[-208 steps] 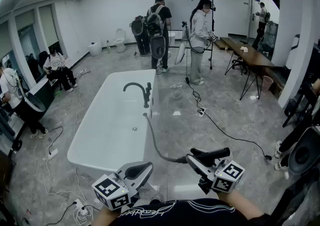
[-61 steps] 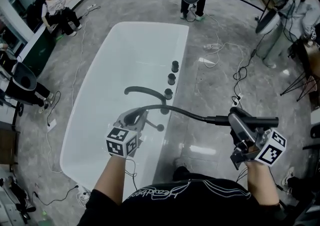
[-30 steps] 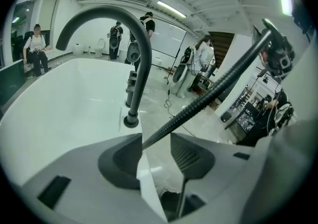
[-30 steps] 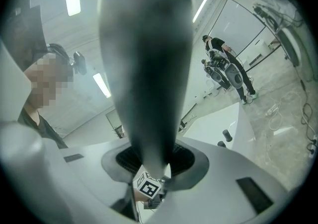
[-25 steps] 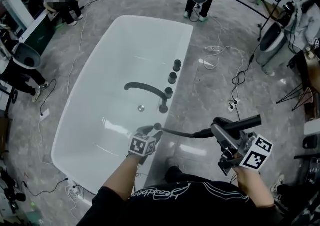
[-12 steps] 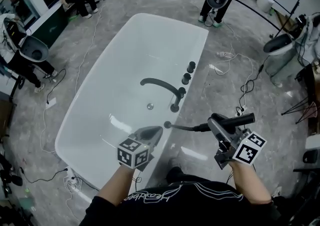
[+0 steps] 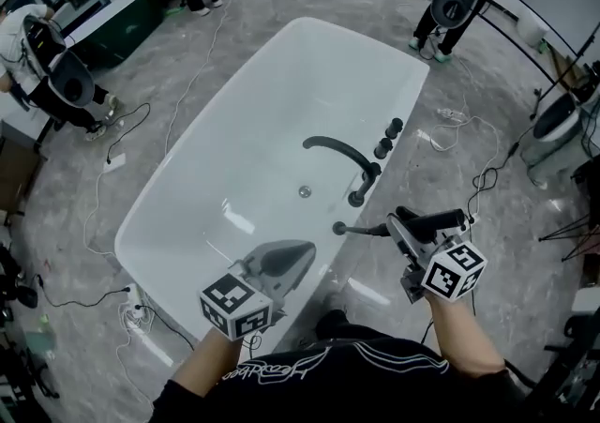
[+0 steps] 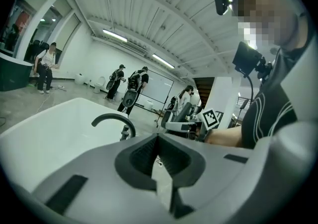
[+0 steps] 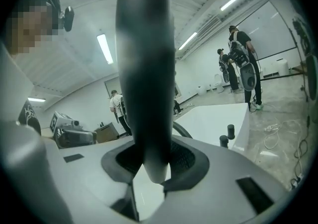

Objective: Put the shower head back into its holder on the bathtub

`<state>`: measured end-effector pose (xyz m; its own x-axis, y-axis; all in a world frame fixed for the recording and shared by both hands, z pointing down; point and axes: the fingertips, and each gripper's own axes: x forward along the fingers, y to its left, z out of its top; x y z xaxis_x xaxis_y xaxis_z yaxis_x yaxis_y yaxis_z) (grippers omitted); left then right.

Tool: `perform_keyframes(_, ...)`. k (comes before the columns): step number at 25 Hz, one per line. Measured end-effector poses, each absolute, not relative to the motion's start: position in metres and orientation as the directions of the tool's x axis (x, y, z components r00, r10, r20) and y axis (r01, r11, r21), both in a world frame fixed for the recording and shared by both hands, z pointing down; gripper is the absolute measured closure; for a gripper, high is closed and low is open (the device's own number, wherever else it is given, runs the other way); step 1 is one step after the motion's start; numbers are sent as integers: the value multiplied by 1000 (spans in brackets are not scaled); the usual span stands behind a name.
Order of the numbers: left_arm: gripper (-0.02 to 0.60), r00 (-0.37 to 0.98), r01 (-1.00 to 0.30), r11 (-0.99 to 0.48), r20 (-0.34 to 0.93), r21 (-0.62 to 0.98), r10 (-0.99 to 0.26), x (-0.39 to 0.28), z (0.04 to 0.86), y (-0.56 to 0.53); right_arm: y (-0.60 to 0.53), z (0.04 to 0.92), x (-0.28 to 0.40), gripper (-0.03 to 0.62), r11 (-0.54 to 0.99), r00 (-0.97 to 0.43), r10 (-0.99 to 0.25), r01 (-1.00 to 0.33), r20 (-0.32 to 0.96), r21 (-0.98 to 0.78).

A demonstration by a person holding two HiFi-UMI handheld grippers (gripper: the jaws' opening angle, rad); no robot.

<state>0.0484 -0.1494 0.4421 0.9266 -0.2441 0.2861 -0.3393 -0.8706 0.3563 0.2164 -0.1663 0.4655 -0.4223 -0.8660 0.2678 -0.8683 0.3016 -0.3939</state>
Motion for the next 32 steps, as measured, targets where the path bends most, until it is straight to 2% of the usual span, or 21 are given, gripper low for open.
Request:
perform_keyframes(14, 577, 911, -400, -825, 270, 399, -311, -2, 449, -155, -209, 577, 169, 474, 392, -437, -769, -899, 467, -196)
perform_keyframes(32, 577, 844, -534, -715, 330, 451, -423, -42, 482, -162, -242, 708, 144, 474, 381, -417, -665, -903, 619, -199)
